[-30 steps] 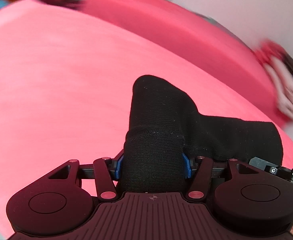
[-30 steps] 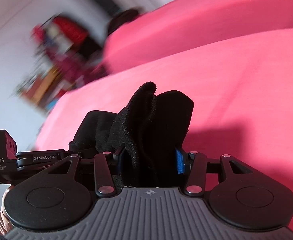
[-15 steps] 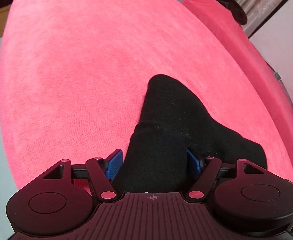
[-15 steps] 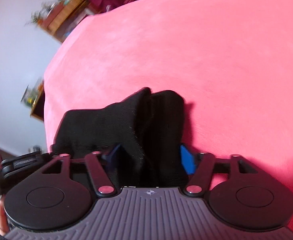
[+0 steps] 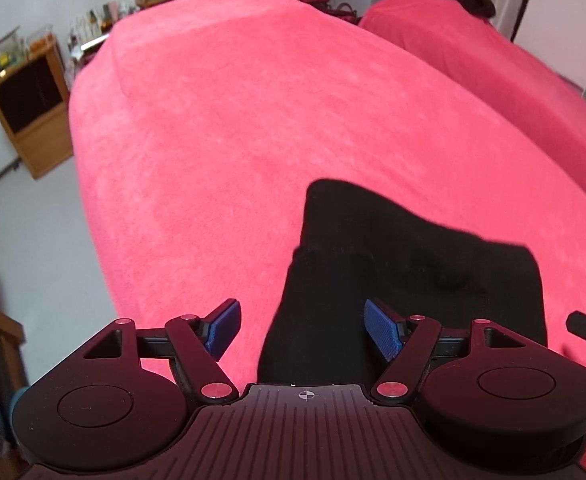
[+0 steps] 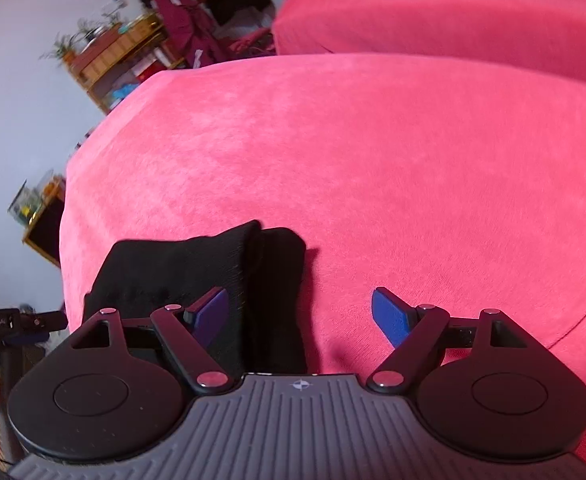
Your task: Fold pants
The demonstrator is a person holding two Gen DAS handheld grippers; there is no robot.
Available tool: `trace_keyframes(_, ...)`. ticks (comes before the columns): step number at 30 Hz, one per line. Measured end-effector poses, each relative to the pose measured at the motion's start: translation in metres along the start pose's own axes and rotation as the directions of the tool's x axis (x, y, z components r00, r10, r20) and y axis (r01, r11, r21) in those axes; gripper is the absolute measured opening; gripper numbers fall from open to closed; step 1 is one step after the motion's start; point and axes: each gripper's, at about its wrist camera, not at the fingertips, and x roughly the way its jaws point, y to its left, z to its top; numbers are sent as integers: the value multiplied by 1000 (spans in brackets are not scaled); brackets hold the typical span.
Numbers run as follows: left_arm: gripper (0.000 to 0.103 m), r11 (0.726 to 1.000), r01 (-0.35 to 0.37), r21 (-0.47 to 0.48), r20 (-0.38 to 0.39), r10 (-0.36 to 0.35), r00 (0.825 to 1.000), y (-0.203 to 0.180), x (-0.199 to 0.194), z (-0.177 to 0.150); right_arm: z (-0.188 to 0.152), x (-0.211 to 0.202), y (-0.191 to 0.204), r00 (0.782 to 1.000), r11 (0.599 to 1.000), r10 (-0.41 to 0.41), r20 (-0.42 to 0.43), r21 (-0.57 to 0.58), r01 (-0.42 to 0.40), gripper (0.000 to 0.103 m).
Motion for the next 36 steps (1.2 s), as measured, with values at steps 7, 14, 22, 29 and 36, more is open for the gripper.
trace_keyframes(7,103,996,-34,78,-42,37,998,-21,7,-24,-29,-9,46,999,970,-22,-43,-242,11,84)
trace_keyframes(14,103,997,-19,80,-80,25,997,-26,11,-32,-51,-12,67,996,929,-39,-76,-371,8,84)
trace_keyframes(22,103,995,-27,91,-81,35,996,-28,10,-34,-59,-17,74,995,910,-39,-96,-414,-4,84)
trace_keyframes(29,103,995,-23,97,-90,31,995,-30,15,-36,-59,-16,75,994,910,-44,-105,-414,-3,84)
trace_keyframes(36,103,996,-30,86,-96,38,995,-28,17,-39,-61,-14,76,993,908,-44,-113,-418,-7,85)
